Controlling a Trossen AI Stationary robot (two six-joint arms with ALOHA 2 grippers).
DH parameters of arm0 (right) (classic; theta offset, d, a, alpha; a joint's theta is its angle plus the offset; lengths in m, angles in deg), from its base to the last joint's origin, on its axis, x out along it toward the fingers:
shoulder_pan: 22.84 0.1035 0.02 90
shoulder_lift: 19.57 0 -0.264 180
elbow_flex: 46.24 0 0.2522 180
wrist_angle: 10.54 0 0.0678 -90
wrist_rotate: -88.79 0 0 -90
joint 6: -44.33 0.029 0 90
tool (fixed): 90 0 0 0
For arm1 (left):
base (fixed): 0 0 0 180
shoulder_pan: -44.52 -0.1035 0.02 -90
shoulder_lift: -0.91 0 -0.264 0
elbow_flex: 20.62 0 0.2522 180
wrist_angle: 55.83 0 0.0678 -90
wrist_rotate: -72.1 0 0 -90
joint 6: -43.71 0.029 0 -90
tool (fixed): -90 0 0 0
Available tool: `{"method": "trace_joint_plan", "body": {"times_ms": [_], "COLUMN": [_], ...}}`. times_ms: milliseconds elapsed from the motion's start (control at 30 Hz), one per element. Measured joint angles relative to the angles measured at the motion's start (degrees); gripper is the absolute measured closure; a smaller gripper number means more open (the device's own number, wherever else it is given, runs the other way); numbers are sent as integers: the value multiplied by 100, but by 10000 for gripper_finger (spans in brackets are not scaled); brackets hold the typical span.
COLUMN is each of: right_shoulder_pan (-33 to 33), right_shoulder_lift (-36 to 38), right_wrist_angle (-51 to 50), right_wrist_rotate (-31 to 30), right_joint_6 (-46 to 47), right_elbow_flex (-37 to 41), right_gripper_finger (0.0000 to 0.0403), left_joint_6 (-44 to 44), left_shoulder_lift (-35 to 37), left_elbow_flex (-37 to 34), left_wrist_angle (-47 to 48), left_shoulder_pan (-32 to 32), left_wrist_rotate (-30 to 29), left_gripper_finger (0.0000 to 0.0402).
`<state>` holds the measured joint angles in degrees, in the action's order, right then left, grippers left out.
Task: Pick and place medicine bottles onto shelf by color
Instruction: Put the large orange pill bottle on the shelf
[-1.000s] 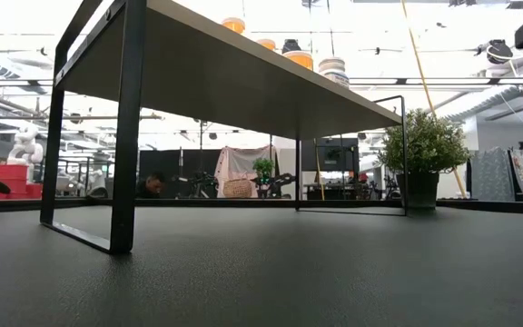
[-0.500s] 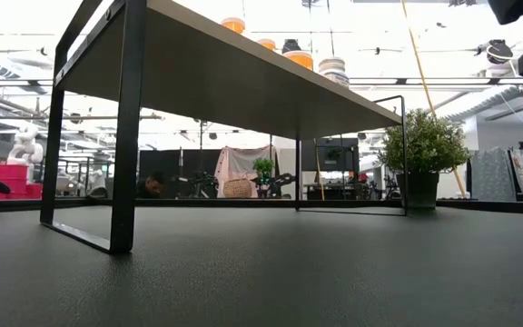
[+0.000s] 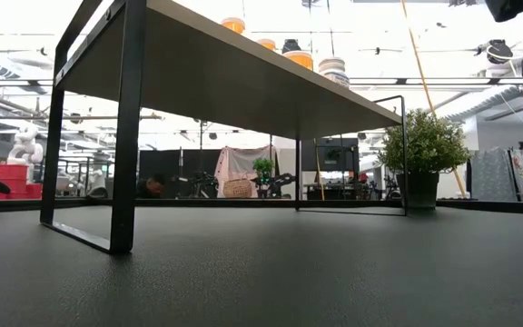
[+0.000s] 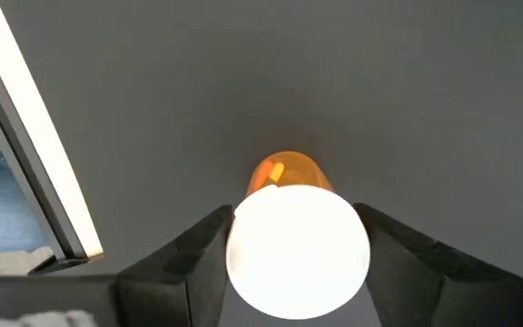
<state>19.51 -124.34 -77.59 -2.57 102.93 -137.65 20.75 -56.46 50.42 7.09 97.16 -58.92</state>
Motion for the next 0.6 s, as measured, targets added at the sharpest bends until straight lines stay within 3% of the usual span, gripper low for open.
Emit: {"method": "trace_joint_plan", "body": {"times_ms": [200,433,600], "right_shoulder_pan": [0,-163,-372], "right_shoulder_lift": [0,17,17], "right_wrist_angle": [167,669,912], "right_wrist_rotate": [-3,170,307], "right_joint_6": [393,963,1081], "right_elbow_flex": [0,-4,-162], "right_gripper_finger": [178,201,191], "left_joint_6": [0,22,26], "left_shoulder_lift": [0,0,-2], "left_elbow_flex": [0,0,0], "left_wrist_angle": [-2,-2,-15], "left_shoulder_pan": [0,0,0], "left_wrist_rotate": [0,0,-2], "left_gripper_finger": [121,121,121]}}
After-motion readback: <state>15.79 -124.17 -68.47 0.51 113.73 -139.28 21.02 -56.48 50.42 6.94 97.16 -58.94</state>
